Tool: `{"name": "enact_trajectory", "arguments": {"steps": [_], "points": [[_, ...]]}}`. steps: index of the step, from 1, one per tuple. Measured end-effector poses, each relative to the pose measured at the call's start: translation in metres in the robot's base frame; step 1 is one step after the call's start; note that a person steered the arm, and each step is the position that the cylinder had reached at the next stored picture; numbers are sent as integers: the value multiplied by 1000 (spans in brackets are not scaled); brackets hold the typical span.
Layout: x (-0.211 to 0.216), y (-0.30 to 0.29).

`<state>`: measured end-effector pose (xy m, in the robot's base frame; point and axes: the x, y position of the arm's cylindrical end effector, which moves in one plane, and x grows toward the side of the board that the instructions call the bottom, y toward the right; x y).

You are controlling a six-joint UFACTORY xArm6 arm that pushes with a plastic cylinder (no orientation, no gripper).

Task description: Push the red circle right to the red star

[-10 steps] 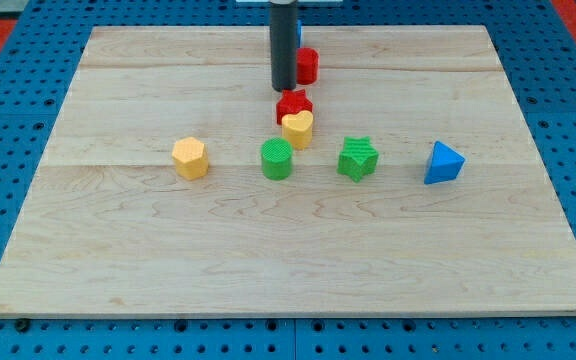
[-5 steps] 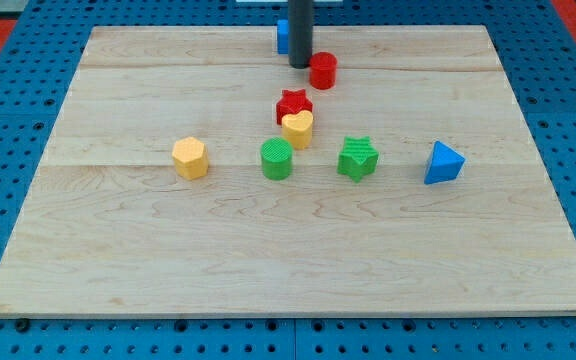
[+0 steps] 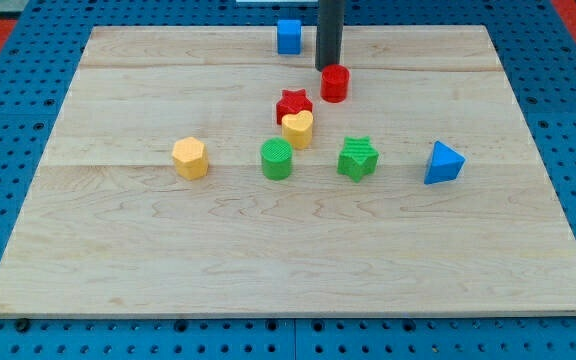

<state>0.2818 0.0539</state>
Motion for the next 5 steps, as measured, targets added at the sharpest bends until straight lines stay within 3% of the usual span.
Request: {"name": "enact_trajectory", "arguments": {"steps": [3,5], "points": [[41,4],[43,40]]}}
